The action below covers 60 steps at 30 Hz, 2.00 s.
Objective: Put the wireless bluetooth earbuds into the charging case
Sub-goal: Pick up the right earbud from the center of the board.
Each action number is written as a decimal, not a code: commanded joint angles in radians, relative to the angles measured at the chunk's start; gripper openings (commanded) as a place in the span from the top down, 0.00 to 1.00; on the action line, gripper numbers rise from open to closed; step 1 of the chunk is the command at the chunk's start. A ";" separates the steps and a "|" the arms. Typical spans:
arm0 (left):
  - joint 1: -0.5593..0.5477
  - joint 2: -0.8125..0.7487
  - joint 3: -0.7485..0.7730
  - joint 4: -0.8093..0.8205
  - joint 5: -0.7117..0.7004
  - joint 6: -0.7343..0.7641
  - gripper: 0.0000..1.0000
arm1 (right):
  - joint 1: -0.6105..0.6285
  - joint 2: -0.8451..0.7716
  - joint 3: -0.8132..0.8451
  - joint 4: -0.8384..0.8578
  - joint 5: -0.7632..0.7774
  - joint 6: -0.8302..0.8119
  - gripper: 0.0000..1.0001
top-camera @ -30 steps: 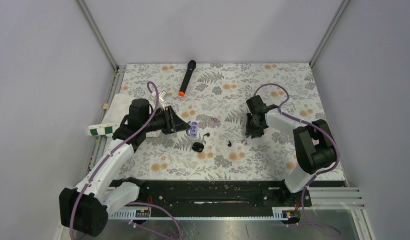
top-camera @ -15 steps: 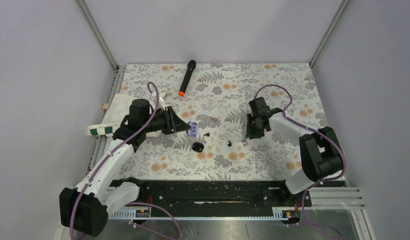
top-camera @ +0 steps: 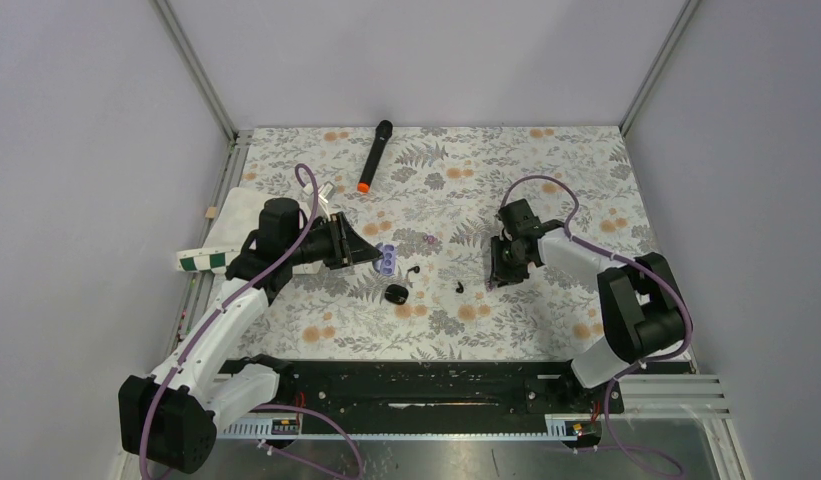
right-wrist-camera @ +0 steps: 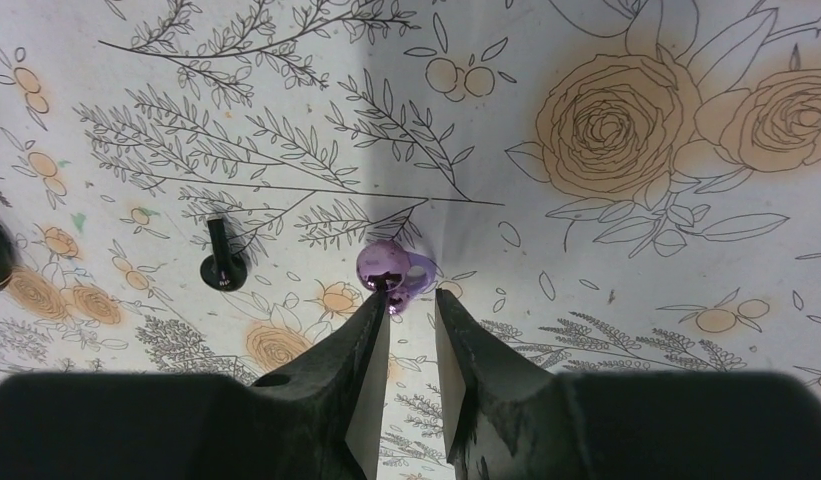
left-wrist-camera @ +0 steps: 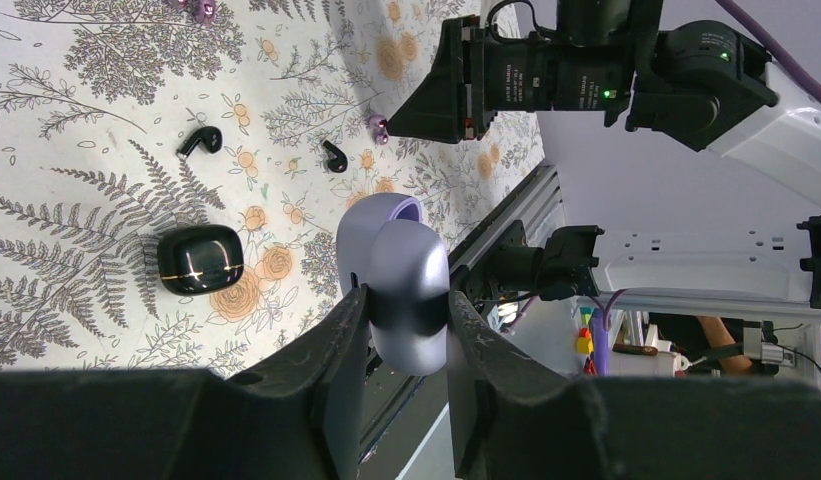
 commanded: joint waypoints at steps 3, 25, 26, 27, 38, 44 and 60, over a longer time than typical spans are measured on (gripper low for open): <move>-0.009 -0.020 0.010 0.054 -0.006 -0.006 1.00 | 0.008 0.055 0.039 -0.009 -0.009 -0.020 0.69; -0.009 -0.020 0.008 0.054 -0.001 0.003 1.00 | 0.048 0.069 0.033 0.068 0.217 0.115 0.72; -0.008 -0.020 0.008 0.054 0.000 0.003 1.00 | 0.054 0.071 0.032 0.064 0.238 0.117 0.72; -0.008 -0.021 0.008 0.054 -0.001 0.003 1.00 | 0.060 0.074 0.032 0.061 0.258 0.120 0.72; -0.009 -0.020 0.010 0.054 0.002 0.002 1.00 | 0.107 0.067 -0.059 0.178 0.395 0.219 0.84; -0.008 -0.023 0.018 0.034 -0.003 0.013 1.00 | 0.107 0.047 -0.051 0.188 0.368 0.180 0.97; -0.039 -0.001 0.064 -0.011 -0.051 0.049 1.00 | 0.107 -0.286 0.179 -0.222 -0.037 -0.106 1.00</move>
